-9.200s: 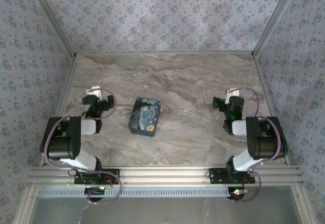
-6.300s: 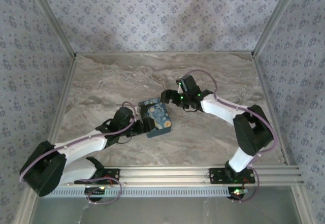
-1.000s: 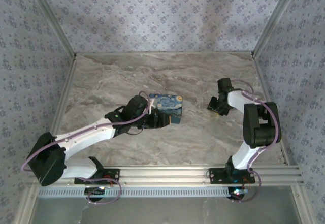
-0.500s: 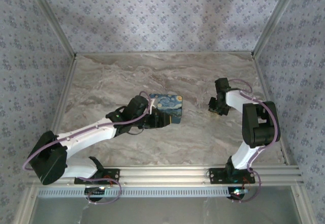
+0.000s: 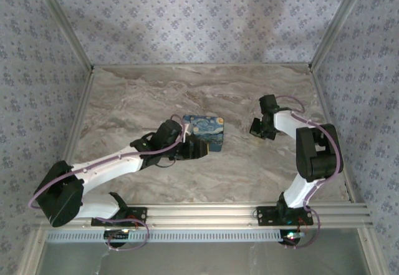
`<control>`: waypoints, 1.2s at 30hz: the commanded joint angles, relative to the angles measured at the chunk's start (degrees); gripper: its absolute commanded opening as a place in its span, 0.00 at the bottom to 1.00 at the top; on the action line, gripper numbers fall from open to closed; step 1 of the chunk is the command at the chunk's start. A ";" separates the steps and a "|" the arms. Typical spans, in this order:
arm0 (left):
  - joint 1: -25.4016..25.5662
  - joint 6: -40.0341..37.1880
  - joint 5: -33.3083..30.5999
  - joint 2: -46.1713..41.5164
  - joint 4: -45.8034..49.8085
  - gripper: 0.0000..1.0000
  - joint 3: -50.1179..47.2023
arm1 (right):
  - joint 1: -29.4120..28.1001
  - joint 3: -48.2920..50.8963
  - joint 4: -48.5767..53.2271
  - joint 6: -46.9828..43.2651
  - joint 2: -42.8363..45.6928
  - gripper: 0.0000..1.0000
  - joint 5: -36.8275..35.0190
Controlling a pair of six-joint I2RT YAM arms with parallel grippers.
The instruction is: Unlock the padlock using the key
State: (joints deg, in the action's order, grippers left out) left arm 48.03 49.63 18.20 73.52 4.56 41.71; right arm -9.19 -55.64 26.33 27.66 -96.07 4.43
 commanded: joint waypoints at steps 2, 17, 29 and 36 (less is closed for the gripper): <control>-0.13 0.37 -1.75 -2.04 0.13 0.79 0.33 | -0.50 -0.33 0.03 1.28 8.79 0.00 4.21; -9.11 -2.21 4.58 -5.69 -5.35 0.77 9.39 | -3.14 -8.84 2.20 6.33 29.97 0.00 18.36; -10.55 12.87 17.21 1.79 -41.54 0.72 10.41 | -11.64 -15.11 -2.59 15.94 34.79 0.00 25.90; -8.10 24.63 16.95 6.90 -54.93 0.76 8.98 | -14.37 -13.55 -7.68 18.05 34.46 0.00 23.84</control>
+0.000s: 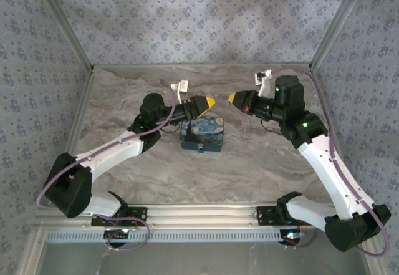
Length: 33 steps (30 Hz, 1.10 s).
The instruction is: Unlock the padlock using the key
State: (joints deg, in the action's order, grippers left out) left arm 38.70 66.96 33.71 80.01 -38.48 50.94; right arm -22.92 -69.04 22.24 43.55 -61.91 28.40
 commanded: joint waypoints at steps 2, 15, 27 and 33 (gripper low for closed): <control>2.16 9.99 0.64 1.11 -15.10 0.78 -1.03 | -1.27 0.22 -5.83 3.21 -0.25 0.00 -0.22; 5.38 23.04 -3.08 7.62 -30.66 0.80 -2.68 | -4.49 3.82 -12.73 5.85 -2.34 0.00 -3.68; 5.01 23.82 -4.53 7.28 -31.61 0.59 -3.41 | -5.73 6.11 -12.98 5.27 -1.39 0.00 -5.02; 4.29 23.91 -4.89 6.76 -31.41 0.54 -4.45 | -5.65 7.18 -12.44 5.07 0.11 0.00 -5.11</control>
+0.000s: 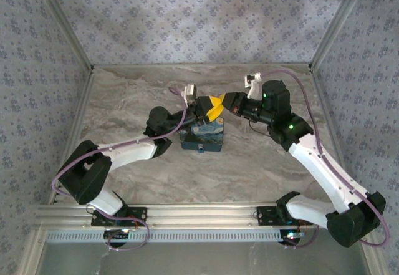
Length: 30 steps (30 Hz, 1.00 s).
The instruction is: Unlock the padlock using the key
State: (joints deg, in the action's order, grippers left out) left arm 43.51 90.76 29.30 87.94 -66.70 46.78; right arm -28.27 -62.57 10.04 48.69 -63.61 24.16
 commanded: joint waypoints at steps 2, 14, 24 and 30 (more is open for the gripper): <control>-0.78 0.05 -0.52 -1.30 -3.13 0.52 -0.54 | -0.29 1.03 -0.15 -0.07 2.30 0.00 -0.79; -1.05 -0.21 -0.66 -1.43 -3.25 0.32 -1.12 | -0.20 2.34 0.65 -0.66 3.48 0.00 -1.04; -1.28 -0.37 -0.67 -1.77 -3.11 0.12 -1.17 | 0.02 3.14 0.67 -0.51 4.09 0.00 -0.97; -1.86 -1.23 -1.09 -3.26 -1.53 0.00 -2.22 | 0.11 4.02 1.23 -0.61 5.24 0.00 -1.05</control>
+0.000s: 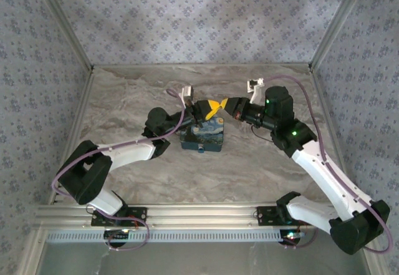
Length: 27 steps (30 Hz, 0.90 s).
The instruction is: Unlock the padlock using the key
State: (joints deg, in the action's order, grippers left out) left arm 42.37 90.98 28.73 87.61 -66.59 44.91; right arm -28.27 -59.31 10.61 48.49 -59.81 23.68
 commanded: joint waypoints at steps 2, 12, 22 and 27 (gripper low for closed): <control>-1.05 -2.27 -0.47 -3.71 -0.43 0.00 -0.68 | 0.15 1.10 1.05 -0.58 1.84 0.00 -0.65; -2.52 -24.82 3.20 -15.38 38.54 0.00 5.22 | 3.29 4.70 7.21 -4.04 7.36 0.54 -0.22; -2.47 -55.21 0.45 -17.10 91.99 0.00 25.86 | 7.20 13.94 -0.24 -4.91 12.98 0.52 4.16; -2.41 -61.22 1.92 -13.55 101.28 0.00 32.44 | 5.78 21.27 -11.23 -5.75 15.89 0.55 -1.14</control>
State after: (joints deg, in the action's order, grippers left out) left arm 39.75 37.71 29.32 72.14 22.72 73.69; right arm -21.61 -40.58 7.40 44.18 -45.95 25.34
